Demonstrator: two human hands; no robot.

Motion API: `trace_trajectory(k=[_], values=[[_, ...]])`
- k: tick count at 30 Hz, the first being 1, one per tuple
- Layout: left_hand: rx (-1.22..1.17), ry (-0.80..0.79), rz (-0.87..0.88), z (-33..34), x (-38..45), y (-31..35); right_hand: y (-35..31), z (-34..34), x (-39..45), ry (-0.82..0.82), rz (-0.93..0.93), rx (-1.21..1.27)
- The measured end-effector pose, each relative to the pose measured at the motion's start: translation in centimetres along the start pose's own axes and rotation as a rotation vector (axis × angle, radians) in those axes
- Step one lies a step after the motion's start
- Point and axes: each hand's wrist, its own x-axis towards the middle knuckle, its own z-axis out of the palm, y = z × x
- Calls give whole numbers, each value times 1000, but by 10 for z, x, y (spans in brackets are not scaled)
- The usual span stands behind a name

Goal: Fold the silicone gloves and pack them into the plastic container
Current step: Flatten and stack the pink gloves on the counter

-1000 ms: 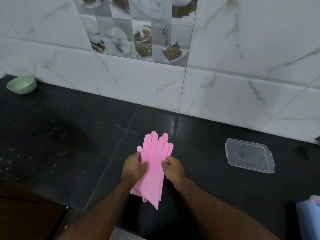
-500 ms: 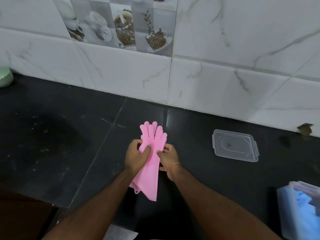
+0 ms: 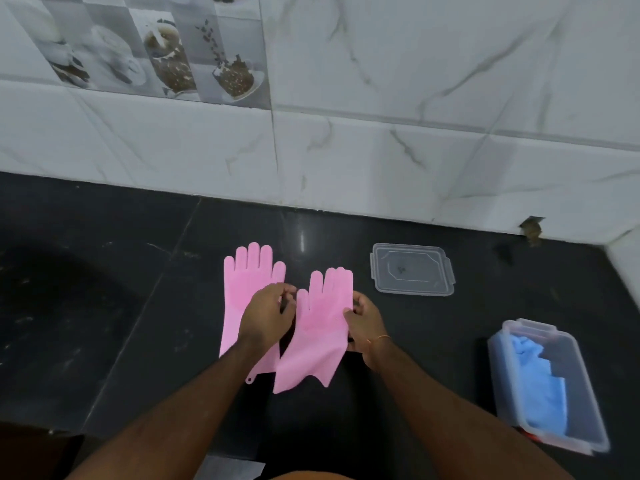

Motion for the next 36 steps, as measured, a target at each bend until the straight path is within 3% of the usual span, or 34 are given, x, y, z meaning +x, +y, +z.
trace_trajectory(k=[5,11,14,19,27,31,36], values=[[283,-277,311,36,-22,19,21,-60,-4,83,-21,-50],[516,-505,412,85,-37,47,40,-112,-8,169,-42,-48],[600,-514,395,103,-39,60,42,-126,-12,144,51,22],[693,-492,381,117,-38,66,51,-147,-23,-78,303,12],[663,-469,321,132,-35,72,71,-172,-38,-286,333,122],[655,-452,294,140,-36,75,81,-182,-43,-257,370,-56],[625,-429,264,149,-49,73,84,-194,-43,-140,268,-434]])
